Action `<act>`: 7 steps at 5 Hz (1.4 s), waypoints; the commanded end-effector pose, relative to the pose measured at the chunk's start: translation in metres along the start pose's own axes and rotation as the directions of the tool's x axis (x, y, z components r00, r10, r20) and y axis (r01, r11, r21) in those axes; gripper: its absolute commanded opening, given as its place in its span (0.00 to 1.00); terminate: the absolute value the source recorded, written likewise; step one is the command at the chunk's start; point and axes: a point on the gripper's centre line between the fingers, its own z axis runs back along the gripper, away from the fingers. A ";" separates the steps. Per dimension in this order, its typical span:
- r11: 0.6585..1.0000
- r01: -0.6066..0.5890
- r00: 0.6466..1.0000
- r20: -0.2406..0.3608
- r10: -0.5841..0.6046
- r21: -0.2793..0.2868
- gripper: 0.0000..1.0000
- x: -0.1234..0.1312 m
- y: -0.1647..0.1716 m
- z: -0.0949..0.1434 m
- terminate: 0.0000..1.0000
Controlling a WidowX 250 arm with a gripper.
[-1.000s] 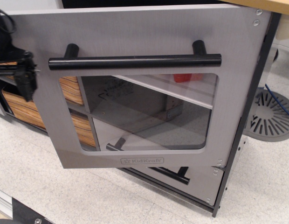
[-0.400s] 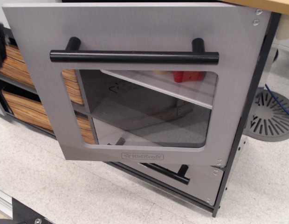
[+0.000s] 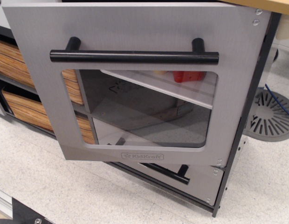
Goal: Open oven
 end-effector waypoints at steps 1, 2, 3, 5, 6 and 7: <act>0.990 0.123 0.992 -0.024 -0.125 -0.067 1.00 -0.042 -0.047 0.006 0.00; 0.975 0.197 0.979 -0.033 -0.202 -0.099 1.00 -0.076 -0.076 0.003 0.00; 0.960 0.241 0.970 0.008 -0.243 -0.140 1.00 -0.095 -0.090 0.009 0.00; 0.960 0.106 0.993 -0.020 -0.115 -0.259 1.00 -0.126 -0.149 0.014 0.00; 0.963 0.047 0.996 -0.054 -0.064 -0.266 1.00 -0.146 -0.164 0.018 0.00; 0.963 0.103 0.989 -0.079 -0.126 -0.248 1.00 -0.163 -0.169 0.018 0.00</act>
